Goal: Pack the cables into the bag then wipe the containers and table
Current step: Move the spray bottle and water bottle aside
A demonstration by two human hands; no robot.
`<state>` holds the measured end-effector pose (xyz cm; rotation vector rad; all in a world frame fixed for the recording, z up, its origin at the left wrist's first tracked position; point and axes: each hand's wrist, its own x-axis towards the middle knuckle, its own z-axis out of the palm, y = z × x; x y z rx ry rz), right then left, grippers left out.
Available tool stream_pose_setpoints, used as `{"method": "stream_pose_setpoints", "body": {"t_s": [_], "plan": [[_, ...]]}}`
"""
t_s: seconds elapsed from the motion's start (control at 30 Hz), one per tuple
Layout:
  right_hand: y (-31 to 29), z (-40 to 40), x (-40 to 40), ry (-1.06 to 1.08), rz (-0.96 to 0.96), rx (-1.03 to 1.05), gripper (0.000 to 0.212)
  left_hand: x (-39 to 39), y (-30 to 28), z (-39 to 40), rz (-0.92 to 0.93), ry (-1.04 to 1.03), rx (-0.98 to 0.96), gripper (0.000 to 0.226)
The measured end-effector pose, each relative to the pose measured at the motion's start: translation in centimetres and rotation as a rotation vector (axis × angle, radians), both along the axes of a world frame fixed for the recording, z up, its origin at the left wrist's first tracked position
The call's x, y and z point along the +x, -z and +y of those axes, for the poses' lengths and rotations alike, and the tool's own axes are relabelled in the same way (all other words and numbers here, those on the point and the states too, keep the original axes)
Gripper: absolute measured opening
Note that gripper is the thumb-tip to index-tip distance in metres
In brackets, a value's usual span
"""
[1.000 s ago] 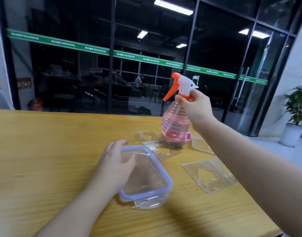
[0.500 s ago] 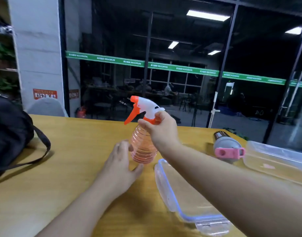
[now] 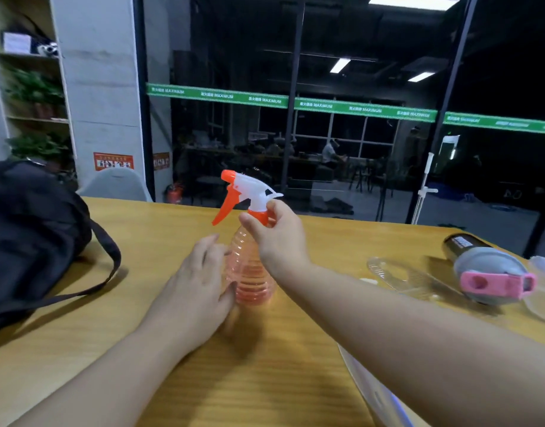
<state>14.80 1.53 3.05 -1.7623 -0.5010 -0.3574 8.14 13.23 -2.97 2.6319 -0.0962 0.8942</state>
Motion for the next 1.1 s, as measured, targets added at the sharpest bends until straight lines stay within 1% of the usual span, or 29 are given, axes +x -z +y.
{"method": "stream_pose_setpoints", "body": {"t_s": [0.07, 0.1, 0.17, 0.2, 0.27, 0.3, 0.37, 0.4, 0.47, 0.53, 0.63, 0.77, 1.03, 1.1], "plan": [[-0.3, -0.1, 0.5, -0.031, -0.027, -0.132, 0.024, -0.1, -0.7, 0.0, -0.137, 0.013, 0.145, 0.035], [-0.3, -0.3, 0.8, -0.034, -0.068, -0.256, 0.025, -0.1, -1.0, 0.0, -0.186, 0.046, 0.215, 0.031], [-0.1, -1.1, 1.5, -0.035, -0.14, -0.521, 0.031, 0.0, -1.0, 0.0, -0.214, 0.115, 0.381, 0.03], [0.0, -1.6, 1.9, -0.041, -0.145, -0.625, 0.038, 0.2, -0.9, 0.0, -0.201, 0.14, 0.461, 0.031], [-0.2, -2.4, 2.5, -0.067, -0.092, -0.74, 0.05, 0.6, -0.5, 0.0, -0.142, 0.153, 0.586, 0.036], [-0.4, -2.7, 2.7, -0.092, -0.069, -0.767, 0.05, 0.8, -0.4, 0.0, -0.119, 0.146, 0.639, 0.037], [-0.9, -3.0, 2.9, -0.139, -0.05, -0.785, 0.041, 1.2, 0.0, 0.0, -0.074, 0.113, 0.693, 0.041], [-1.0, -3.1, 2.9, -0.158, -0.042, -0.789, 0.039, 1.3, 0.1, -0.1, -0.035, 0.074, 0.698, 0.045], [-0.9, -3.3, 2.8, -0.186, -0.041, -0.816, 0.044, 1.3, 0.1, -0.1, 0.021, -0.027, 0.676, 0.052], [-0.5, -3.3, 2.4, -0.216, -0.061, -0.86, 0.046, 1.4, 0.3, 0.4, 0.039, -0.103, 0.622, 0.054], [-0.1, -3.1, 1.9, -0.257, -0.114, -0.919, 0.039, 1.7, 0.6, 1.5, 0.083, -0.234, 0.572, 0.056], [0.0, -3.4, 1.7, -0.248, -0.149, -0.952, 0.035, 1.9, 0.6, 2.4, 0.18, -0.367, 0.469, 0.057], [0.5, -4.9, 2.6, -0.193, -0.154, -0.984, 0.035, 2.7, 0.1, 4.7, 0.342, -0.513, 0.401, 0.055], [0.6, -5.3, 2.7, -0.172, -0.153, -0.997, 0.038, 3.1, 0.1, 4.7, 0.354, -0.542, 0.394, 0.055]]}}
